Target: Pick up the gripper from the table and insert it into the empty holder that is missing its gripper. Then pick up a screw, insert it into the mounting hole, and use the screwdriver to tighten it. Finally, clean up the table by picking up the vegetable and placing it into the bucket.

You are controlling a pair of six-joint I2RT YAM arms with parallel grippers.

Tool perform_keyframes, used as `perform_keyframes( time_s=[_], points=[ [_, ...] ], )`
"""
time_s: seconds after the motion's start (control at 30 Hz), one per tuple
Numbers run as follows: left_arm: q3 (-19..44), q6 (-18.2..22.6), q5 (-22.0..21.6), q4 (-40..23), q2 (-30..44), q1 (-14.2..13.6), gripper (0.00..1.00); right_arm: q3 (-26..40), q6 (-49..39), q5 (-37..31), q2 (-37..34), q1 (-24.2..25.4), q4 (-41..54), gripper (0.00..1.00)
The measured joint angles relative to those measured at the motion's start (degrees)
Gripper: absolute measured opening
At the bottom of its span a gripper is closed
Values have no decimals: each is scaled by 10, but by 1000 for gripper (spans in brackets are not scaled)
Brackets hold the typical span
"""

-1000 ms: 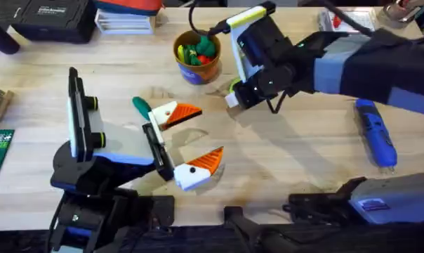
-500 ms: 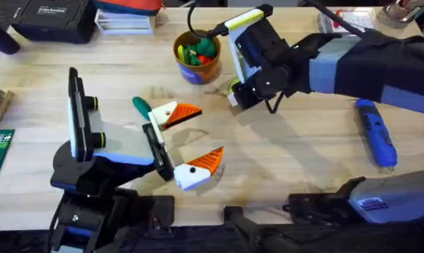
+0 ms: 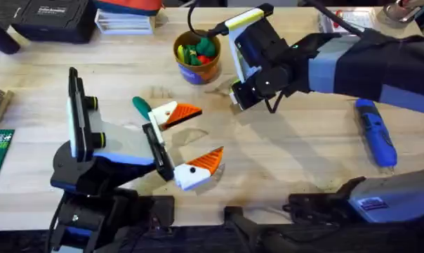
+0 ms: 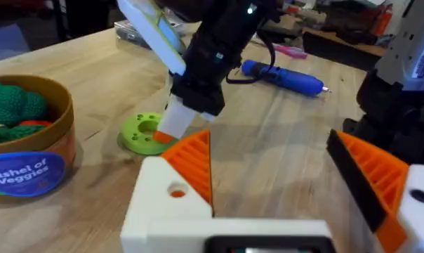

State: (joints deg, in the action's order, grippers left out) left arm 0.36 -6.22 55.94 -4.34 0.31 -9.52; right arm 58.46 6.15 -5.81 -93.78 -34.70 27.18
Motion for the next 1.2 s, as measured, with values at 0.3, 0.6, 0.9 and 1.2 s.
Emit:
perform_keyframes(
  time_s=[0.3,0.6,0.9,1.2],
  points=[
    [0,0,0,0,0,0,986,27,-15,-2,0,0,50,6],
    [0,0,0,0,0,0,986,158,-28,-2,1,0,203,6],
    [0,0,0,0,0,0,985,314,-59,86,1,-13,338,6],
    [0,0,0,0,0,0,985,383,-69,173,4,-97,339,6]
  ],
)
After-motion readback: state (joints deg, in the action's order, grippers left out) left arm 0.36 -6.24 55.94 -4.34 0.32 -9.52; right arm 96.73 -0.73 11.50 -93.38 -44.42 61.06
